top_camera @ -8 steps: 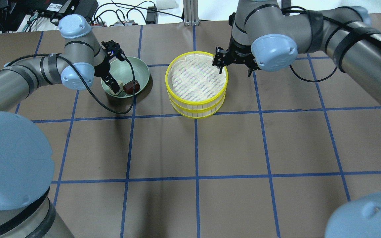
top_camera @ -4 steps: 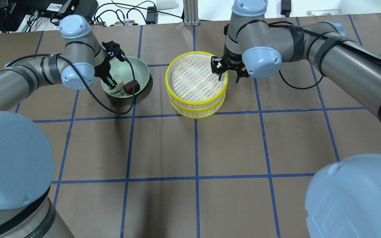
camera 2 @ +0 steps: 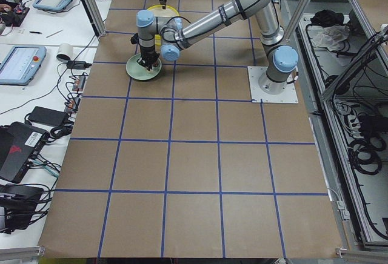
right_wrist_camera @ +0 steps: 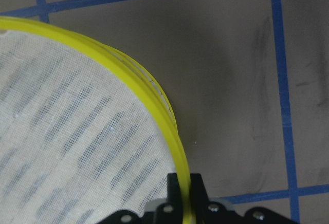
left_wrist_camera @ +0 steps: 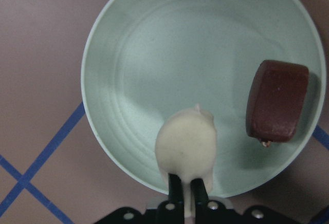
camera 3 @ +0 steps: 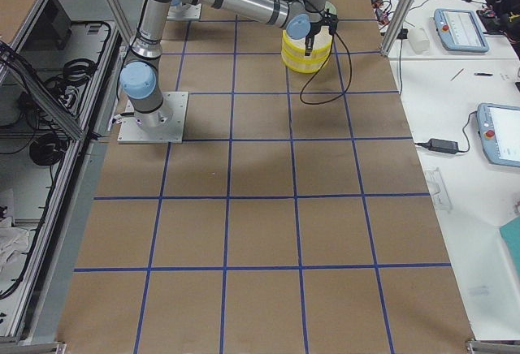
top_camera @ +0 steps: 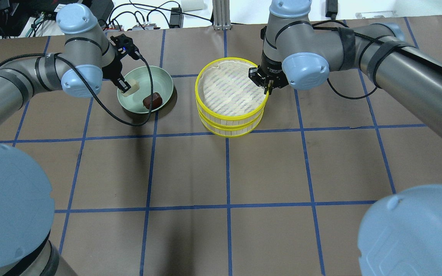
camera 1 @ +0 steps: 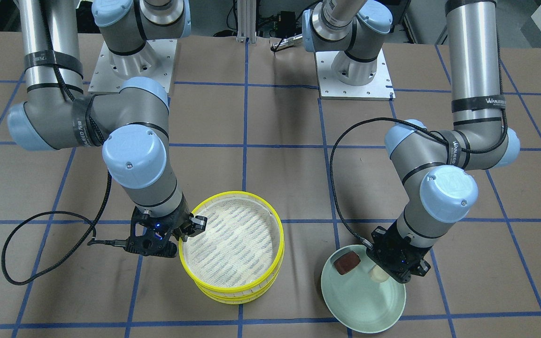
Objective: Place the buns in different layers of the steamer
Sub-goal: 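Lift the top tier aside with right gripper while left lifts the bun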
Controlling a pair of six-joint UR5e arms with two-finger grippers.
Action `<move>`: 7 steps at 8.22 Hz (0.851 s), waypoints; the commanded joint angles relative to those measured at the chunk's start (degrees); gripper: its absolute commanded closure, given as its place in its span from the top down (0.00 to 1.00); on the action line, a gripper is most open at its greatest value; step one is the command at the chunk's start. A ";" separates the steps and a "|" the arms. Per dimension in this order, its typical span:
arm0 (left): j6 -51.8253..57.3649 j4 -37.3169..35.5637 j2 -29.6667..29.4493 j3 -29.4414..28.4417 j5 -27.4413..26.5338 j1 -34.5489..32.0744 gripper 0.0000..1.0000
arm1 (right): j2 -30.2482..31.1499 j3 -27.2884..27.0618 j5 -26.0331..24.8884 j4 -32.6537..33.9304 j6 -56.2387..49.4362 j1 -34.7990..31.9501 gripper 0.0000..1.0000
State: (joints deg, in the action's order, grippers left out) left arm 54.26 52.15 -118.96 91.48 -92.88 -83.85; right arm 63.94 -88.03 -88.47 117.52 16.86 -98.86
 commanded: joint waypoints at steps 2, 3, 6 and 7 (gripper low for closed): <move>-10.28 1.37 5.83 -0.16 0.33 -1.05 0.00 | 5.48 0.49 0.40 -6.23 -0.77 1.29 0.00; -14.49 2.16 7.32 -0.16 3.21 -2.53 0.00 | 6.19 0.49 0.14 -7.73 -4.17 3.21 0.00; -28.37 1.20 7.51 0.02 4.12 -11.13 0.00 | 6.73 0.49 -0.56 -11.87 -19.43 14.27 0.00; -28.94 1.37 7.51 0.63 3.77 -14.47 0.00 | 6.38 0.49 -0.13 -11.27 -25.85 18.48 0.00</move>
State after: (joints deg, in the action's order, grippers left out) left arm 30.19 53.60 -111.42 91.46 -88.93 -92.21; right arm 70.45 -87.55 -88.65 106.97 2.75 -88.04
